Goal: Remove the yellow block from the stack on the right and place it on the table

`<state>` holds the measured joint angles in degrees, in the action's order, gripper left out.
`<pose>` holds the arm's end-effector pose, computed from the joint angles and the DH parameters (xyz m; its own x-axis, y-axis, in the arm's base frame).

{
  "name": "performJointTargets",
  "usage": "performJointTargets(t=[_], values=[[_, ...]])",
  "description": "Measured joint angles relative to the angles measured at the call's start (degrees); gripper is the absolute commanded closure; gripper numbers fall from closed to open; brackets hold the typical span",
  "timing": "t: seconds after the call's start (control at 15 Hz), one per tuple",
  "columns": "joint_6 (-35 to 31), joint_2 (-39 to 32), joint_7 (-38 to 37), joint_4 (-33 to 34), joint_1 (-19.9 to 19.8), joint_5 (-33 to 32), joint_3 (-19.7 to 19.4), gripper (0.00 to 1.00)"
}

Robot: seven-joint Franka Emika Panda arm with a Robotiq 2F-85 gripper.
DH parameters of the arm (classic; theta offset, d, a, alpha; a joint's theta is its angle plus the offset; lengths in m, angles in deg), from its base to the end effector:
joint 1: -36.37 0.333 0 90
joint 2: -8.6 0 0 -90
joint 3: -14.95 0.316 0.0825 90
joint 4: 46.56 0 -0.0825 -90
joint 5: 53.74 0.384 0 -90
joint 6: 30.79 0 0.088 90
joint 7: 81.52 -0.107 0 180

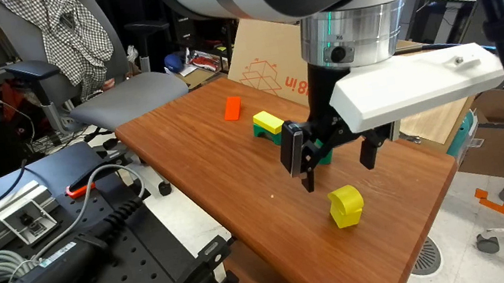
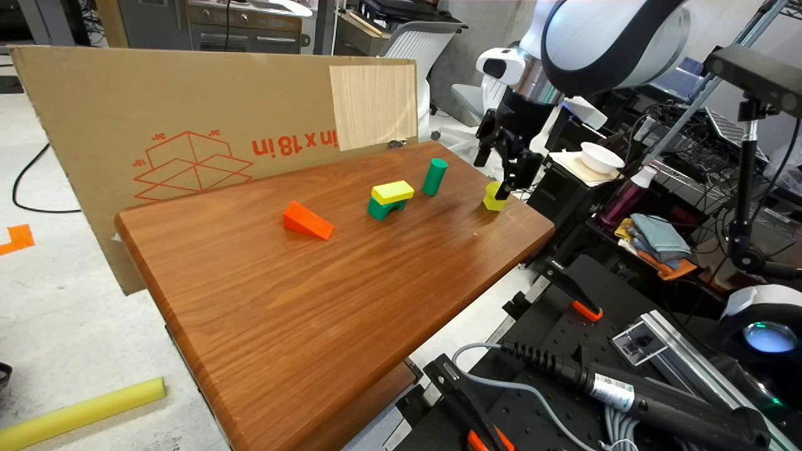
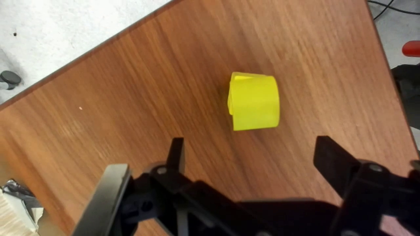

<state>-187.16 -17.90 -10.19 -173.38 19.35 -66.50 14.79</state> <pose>0.5314 -0.1556 0.1703 0.4124 0.9074 -0.0814 0.9104 -0.4072 0.0727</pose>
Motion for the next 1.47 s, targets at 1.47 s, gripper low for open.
performJointTargets(t=[1.47], values=[[3.64,0.51,-7.1,-0.98,4.26,-3.88,-5.47,0.26]])
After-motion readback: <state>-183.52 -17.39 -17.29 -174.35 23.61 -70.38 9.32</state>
